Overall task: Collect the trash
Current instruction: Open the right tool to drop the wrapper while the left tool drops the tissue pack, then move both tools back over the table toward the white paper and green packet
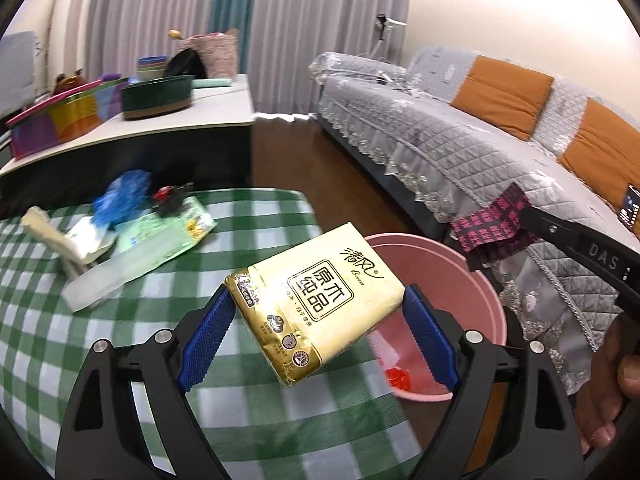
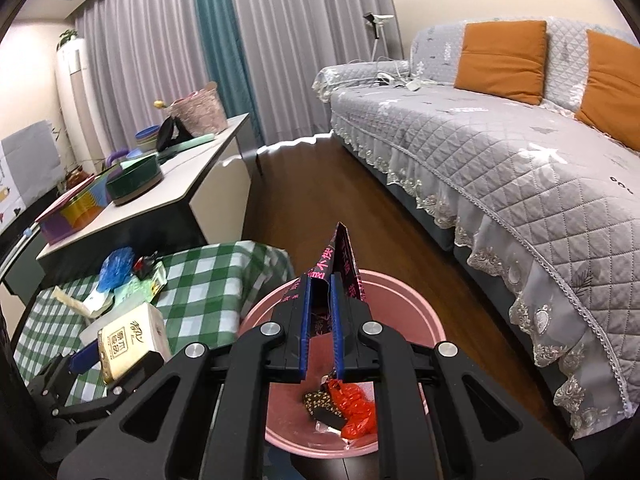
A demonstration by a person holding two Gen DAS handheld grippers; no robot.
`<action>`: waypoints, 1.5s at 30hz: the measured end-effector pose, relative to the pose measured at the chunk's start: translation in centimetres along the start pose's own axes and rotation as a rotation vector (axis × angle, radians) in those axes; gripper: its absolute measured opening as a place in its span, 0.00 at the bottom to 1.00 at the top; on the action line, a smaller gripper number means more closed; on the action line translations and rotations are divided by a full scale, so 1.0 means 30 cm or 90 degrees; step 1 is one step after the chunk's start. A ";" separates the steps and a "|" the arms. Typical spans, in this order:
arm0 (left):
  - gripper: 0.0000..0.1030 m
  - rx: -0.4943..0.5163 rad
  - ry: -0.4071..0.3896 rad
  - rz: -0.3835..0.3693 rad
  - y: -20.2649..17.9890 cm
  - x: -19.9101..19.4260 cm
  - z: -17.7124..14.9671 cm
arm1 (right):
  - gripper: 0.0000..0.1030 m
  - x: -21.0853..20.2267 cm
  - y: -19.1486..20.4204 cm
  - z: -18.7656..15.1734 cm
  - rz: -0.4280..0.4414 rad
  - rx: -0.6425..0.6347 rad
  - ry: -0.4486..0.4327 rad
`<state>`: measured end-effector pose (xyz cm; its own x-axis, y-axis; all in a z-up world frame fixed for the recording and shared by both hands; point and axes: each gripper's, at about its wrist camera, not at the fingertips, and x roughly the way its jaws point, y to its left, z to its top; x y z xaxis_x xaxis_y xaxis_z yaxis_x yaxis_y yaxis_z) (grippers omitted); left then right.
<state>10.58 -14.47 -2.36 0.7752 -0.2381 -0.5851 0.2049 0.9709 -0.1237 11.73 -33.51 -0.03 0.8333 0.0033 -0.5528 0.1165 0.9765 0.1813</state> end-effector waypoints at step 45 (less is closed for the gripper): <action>0.84 0.047 -0.014 -0.069 -0.103 -0.005 0.083 | 0.48 -0.048 -0.094 0.062 -0.058 0.048 -0.014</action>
<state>11.32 -17.49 0.12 0.7584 -0.3434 -0.5540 0.3315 0.9350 -0.1258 11.20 -36.66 1.78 0.8294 -0.0898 -0.5513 0.2317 0.9534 0.1933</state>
